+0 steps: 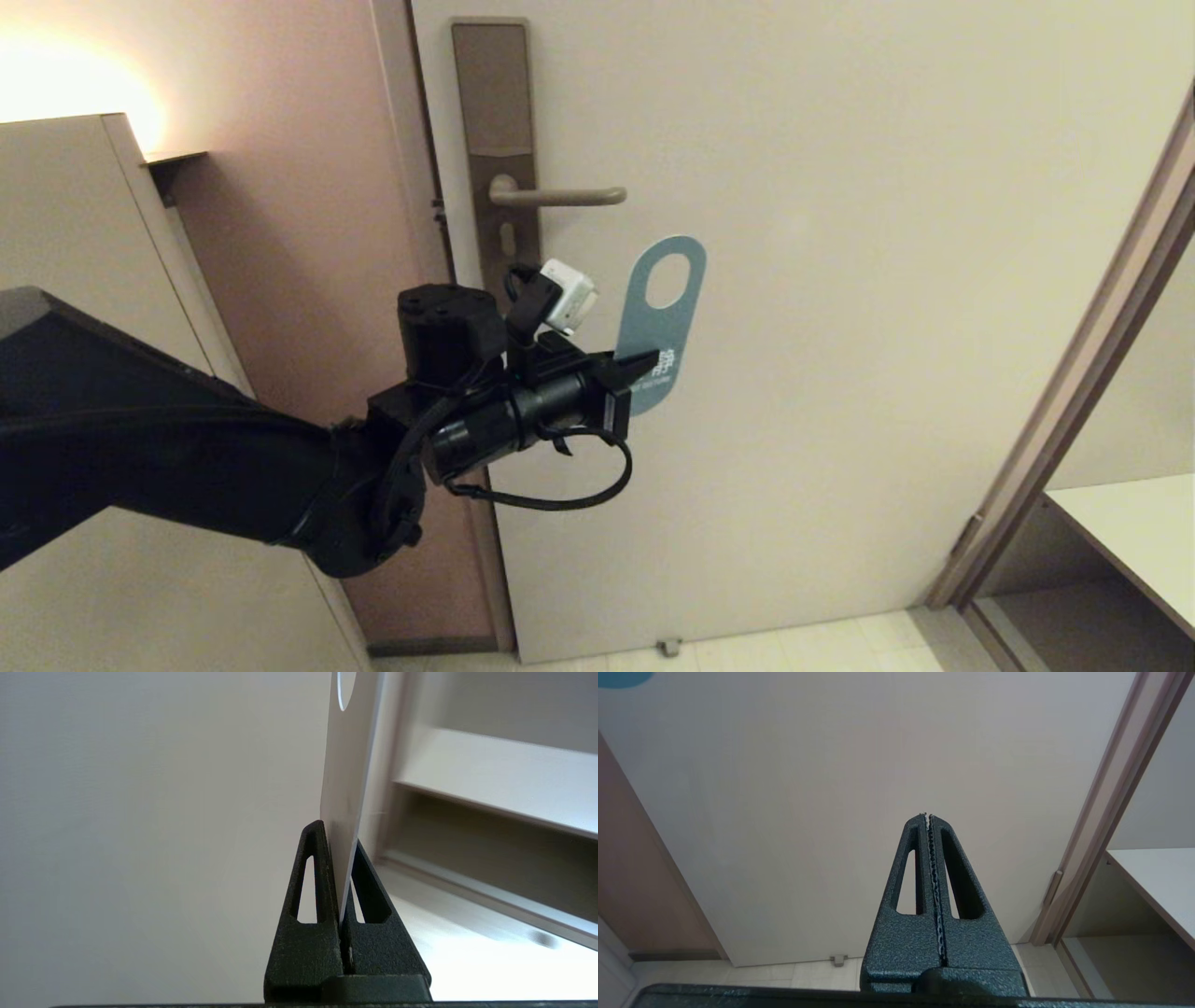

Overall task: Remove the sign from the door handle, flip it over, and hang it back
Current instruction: Hand it to the other hand

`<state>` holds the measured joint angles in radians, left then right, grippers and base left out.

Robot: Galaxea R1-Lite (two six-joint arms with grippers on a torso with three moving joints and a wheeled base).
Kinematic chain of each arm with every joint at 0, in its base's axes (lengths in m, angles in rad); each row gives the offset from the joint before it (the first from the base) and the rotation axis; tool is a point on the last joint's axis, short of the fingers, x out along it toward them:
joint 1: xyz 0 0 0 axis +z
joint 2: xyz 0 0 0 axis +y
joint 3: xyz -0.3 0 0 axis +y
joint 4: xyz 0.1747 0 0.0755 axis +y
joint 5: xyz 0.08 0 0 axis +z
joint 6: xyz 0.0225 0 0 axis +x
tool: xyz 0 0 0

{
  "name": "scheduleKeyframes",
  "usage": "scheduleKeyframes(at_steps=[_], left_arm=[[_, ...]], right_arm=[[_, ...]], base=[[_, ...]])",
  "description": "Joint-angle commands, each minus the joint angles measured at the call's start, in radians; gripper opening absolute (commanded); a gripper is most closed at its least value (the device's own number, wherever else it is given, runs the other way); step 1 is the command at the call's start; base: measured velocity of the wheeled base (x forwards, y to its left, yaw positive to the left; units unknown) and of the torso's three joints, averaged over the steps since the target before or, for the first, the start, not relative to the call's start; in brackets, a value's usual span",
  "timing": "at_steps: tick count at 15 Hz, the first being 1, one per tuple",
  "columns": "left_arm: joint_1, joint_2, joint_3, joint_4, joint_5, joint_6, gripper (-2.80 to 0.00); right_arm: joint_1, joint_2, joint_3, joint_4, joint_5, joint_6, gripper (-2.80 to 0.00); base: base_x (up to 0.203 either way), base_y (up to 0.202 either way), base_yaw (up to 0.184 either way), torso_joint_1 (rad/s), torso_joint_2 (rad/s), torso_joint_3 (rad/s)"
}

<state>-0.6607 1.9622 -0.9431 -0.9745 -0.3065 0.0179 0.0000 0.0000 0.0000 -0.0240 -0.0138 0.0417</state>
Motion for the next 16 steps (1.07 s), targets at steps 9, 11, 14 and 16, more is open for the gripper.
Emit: scheduleKeyframes(at_steps=[9, 11, 14, 16], left_arm=[[-0.059, -0.099, 0.029, -0.004, -0.340, -0.175, -2.80], [-0.055, -0.081, 0.028, -0.005, -0.433, -0.182, -2.80], [-0.050, -0.036, 0.006, -0.007, -0.535, -0.183, -2.80], [-0.049, -0.009, -0.020, -0.006, -0.557, -0.191, -2.80]], right_arm=[[0.000, 0.000, 0.000, -0.001, 0.000, 0.000, -2.80], [0.000, 0.000, 0.000, -0.001, 0.000, 0.000, -2.80], [0.000, 0.000, 0.000, -0.001, 0.005, -0.005, -2.80], [0.000, 0.000, 0.000, 0.001, 0.006, -0.008, -2.80]], base=[[0.000, 0.000, 0.000, 0.000, 0.00, 0.000], [0.000, 0.000, 0.000, 0.000, 0.00, 0.000], [0.000, 0.000, 0.000, 0.000, 0.00, 0.000], [0.000, 0.000, 0.000, 0.000, 0.00, 0.000]])
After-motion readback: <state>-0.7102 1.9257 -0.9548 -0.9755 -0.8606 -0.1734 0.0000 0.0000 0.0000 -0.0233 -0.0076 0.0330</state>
